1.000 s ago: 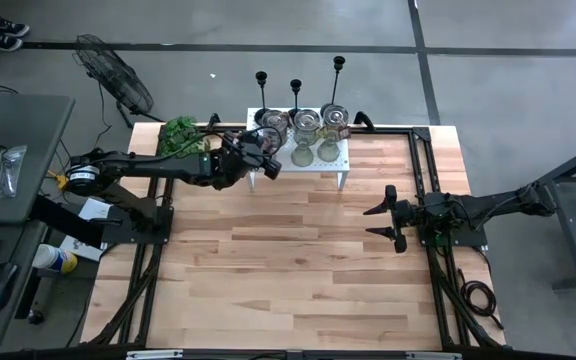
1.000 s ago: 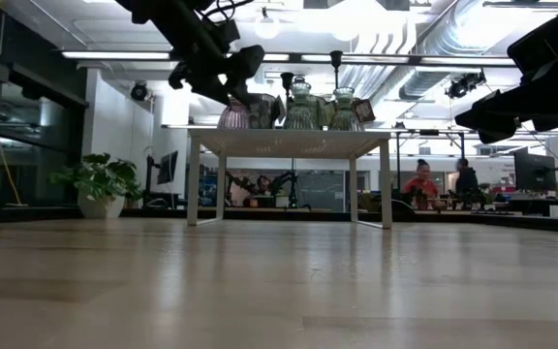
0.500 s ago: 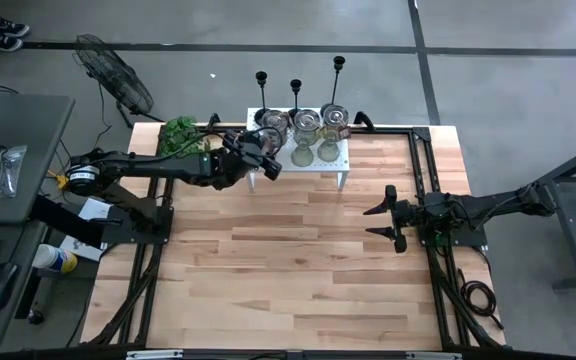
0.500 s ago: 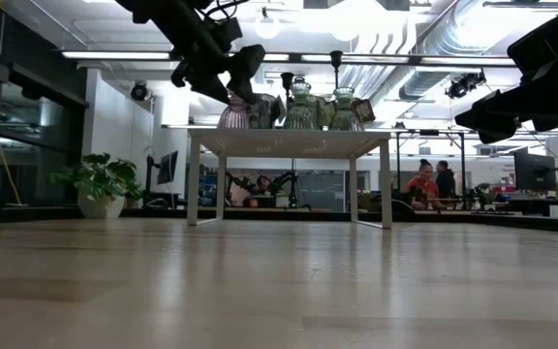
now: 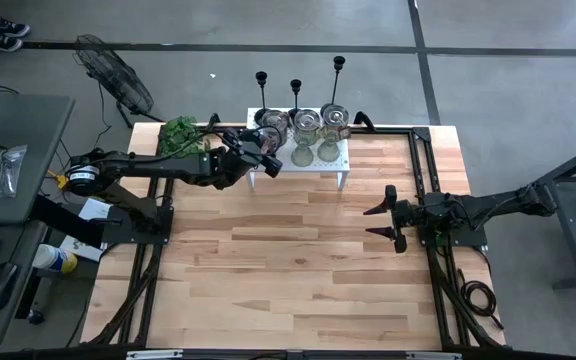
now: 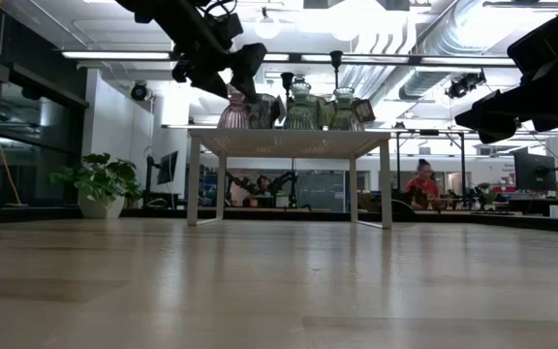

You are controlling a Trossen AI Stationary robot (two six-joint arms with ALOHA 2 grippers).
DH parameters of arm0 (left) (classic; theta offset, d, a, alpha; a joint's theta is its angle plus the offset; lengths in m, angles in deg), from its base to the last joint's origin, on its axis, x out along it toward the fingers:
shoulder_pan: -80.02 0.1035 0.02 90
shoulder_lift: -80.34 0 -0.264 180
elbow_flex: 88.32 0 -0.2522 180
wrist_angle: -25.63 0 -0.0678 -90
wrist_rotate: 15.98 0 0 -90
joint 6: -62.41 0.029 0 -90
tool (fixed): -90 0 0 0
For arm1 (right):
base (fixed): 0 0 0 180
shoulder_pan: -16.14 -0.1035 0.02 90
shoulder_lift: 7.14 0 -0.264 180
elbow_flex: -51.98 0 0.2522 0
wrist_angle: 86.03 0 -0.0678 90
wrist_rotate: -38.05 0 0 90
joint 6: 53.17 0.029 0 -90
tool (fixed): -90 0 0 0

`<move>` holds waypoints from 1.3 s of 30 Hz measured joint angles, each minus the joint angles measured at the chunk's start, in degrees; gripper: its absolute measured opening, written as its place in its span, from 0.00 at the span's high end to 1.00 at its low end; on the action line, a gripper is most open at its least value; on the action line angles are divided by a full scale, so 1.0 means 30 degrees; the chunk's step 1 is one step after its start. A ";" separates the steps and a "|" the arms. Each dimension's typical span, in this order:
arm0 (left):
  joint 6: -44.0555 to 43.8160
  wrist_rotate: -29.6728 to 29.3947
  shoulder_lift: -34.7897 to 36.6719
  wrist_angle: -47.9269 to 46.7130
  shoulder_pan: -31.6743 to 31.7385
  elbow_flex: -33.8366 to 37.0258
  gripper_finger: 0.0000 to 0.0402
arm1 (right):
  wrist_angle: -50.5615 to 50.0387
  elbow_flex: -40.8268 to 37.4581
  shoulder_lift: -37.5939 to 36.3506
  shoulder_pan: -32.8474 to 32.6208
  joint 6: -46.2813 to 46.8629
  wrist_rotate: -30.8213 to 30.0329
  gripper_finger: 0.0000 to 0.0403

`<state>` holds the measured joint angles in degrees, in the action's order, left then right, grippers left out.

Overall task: Pick & Place candle stick holders
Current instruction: Return to Home Position

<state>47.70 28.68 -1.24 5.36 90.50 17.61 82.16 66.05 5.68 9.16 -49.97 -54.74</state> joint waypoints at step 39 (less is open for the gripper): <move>0.3575 0.8500 1.1490 1.0361 -0.3002 1.4665 0.33 | 0.0015 -0.0007 0.0102 -0.0007 0.0000 0.0000 0.45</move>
<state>58.43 54.18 33.23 36.45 81.50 61.60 82.21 66.03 5.98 9.14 -49.97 -54.74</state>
